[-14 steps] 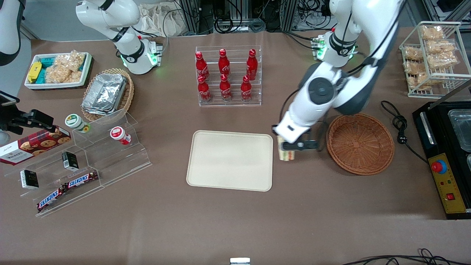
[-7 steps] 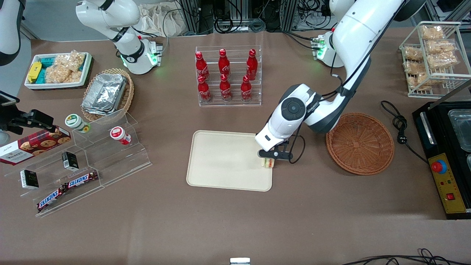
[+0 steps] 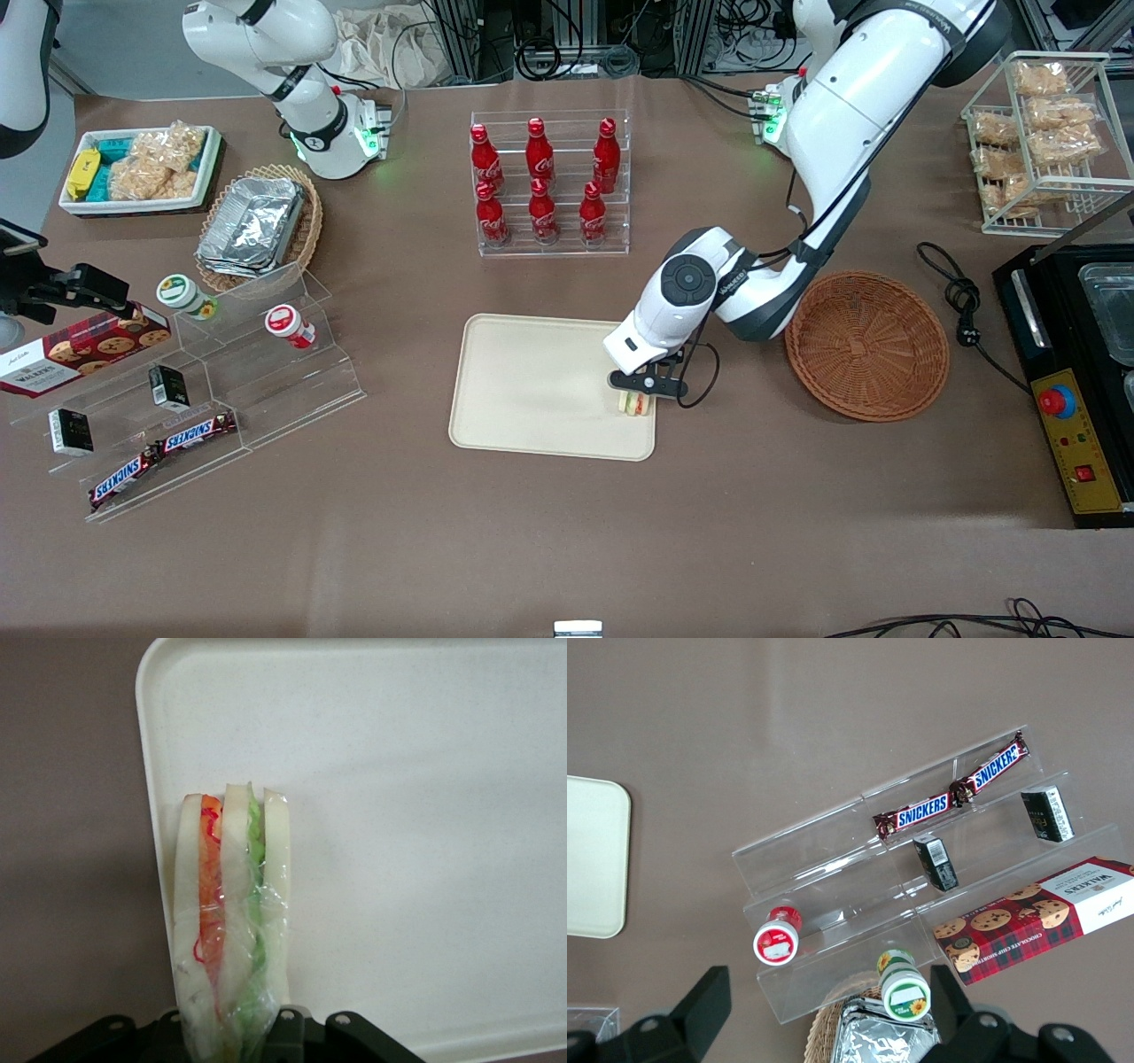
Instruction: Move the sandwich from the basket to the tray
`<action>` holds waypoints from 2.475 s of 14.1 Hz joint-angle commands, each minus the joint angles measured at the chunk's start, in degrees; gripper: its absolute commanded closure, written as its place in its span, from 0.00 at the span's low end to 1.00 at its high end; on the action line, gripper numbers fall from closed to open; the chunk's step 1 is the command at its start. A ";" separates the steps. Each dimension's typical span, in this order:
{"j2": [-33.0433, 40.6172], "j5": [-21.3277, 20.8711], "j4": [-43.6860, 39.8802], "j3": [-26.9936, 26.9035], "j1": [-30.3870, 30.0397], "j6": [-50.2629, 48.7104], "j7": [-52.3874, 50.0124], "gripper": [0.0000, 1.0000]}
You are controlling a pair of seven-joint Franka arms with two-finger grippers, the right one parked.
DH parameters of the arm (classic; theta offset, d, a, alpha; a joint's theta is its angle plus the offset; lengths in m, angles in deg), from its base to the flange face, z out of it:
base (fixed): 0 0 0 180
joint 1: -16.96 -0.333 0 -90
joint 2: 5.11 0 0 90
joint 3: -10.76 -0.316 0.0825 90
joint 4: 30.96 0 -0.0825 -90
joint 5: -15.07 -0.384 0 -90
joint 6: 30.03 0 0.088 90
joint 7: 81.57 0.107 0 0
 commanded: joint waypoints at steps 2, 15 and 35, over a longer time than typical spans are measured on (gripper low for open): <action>-1.06 -1.77 -2.41 -0.35 0.35 0.29 -1.52 0.15; 24.23 9.54 -3.90 0.00 -10.19 -21.03 -3.14 0.01; 45.52 20.99 -7.34 -14.85 -16.52 -55.78 24.58 0.01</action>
